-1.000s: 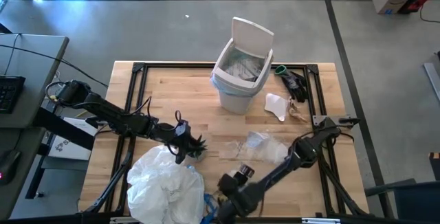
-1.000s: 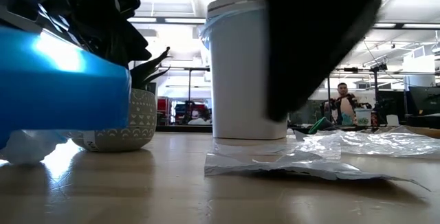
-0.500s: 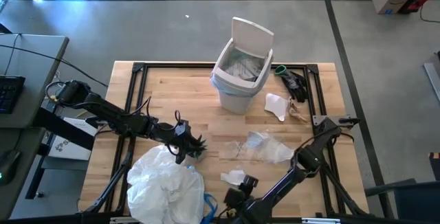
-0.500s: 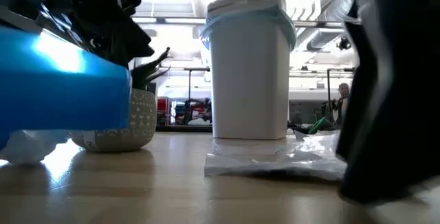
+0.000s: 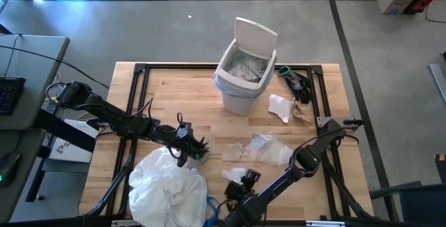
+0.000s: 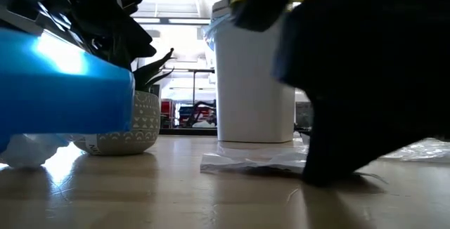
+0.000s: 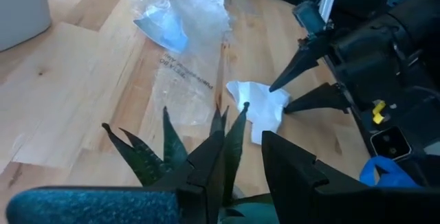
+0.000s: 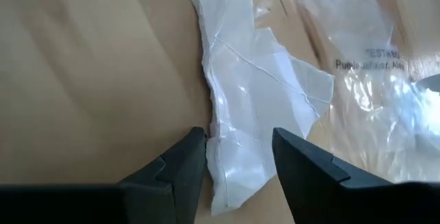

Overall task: Place trash/remove bag and relplace
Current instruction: Put the white paper into the trash bin

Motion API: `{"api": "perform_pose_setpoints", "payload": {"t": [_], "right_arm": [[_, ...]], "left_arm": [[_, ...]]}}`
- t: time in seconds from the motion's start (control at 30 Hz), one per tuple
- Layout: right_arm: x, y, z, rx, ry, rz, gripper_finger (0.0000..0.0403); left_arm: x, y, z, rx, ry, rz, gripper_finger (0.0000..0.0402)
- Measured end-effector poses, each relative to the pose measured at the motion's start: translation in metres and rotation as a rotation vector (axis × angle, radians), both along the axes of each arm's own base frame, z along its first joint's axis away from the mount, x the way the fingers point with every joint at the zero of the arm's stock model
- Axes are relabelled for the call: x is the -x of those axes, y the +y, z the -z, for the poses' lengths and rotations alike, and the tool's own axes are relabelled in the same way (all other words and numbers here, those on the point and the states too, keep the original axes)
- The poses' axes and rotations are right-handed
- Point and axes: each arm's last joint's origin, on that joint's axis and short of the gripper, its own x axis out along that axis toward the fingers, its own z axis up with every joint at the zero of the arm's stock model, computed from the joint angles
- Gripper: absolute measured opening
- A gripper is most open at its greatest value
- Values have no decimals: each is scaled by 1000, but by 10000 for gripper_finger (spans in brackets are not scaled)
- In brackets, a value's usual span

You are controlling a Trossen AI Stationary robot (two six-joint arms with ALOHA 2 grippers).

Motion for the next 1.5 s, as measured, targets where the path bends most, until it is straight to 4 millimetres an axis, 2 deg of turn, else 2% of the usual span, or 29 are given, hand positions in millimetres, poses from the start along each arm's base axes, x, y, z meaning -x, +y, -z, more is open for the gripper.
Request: {"api": "perform_pose_setpoints", "payload": {"t": [0.13,0.3,0.5,0.7,0.87,1.0,1.4,1.5], "right_arm": [[-6,-8,7,-33,34,32,131],[-10,-8,11,-61,43,12,23],[-10,-10,8,-60,26,51,2],[-9,-14,-19,-49,-70,111,0],[-5,-15,-57,-36,-202,108,0],[-2,-14,-70,-30,-246,97,0],[9,-26,-137,9,-456,77,0],[12,-29,-148,25,-487,66,0]], "left_arm": [[0,0,0,-1,0,1,80],[0,-1,0,2,1,4,80],[1,-4,0,-3,0,16,80],[1,-4,0,-4,-1,14,80],[1,-4,0,-5,-1,14,80],[1,-3,0,-8,-2,9,80],[1,-3,0,-10,-4,-3,80],[1,-3,0,-9,-4,-9,80]]}}
